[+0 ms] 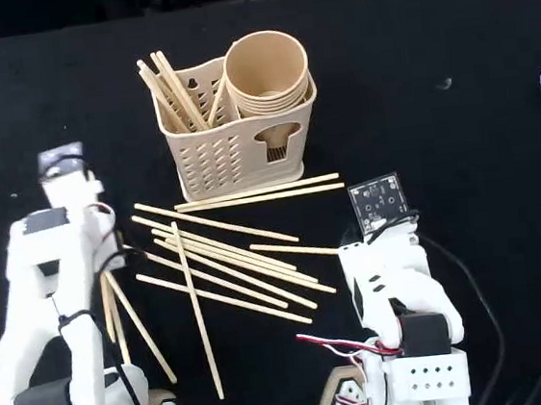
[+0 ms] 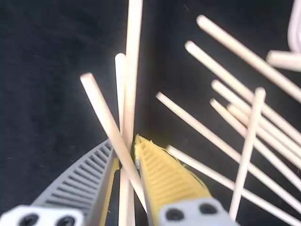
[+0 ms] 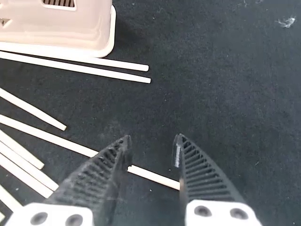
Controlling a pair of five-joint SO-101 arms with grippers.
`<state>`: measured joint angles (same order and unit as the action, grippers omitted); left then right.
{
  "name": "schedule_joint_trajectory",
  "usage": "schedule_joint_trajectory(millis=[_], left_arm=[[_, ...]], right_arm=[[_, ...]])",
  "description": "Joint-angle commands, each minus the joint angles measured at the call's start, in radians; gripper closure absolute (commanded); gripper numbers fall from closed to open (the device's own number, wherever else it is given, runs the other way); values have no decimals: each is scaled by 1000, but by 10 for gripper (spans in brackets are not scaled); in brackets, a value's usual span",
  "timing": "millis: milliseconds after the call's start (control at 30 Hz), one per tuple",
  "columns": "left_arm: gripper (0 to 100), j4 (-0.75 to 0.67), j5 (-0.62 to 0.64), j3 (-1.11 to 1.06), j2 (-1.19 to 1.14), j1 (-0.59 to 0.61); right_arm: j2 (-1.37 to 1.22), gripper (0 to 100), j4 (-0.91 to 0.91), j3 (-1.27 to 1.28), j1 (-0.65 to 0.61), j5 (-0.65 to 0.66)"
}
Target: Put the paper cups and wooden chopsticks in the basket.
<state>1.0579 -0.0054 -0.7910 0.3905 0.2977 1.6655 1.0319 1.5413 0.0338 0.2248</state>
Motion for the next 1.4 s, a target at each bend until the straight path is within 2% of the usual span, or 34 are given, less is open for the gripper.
schedule_joint_trajectory(millis=[0,167,333,633,1000,1167,1367], left_arm=[[970,-5,5,90,2,61],[959,-187,5,-22,-2,58],[805,-288,6,-101,-2,30],[855,-293,-11,-156,3,38],[855,-293,-265,-157,8,131],[852,-301,-278,-154,0,182],[852,-302,-278,-176,-38,139]], right_arm=[[16,847,-21,-2,11,-8],[16,847,-18,-4,11,-8],[16,847,-17,-4,11,-8],[16,847,-17,-4,11,-8],[16,847,-17,-2,11,-8],[16,847,-17,-2,11,-8],[16,847,-17,-2,11,-8]])
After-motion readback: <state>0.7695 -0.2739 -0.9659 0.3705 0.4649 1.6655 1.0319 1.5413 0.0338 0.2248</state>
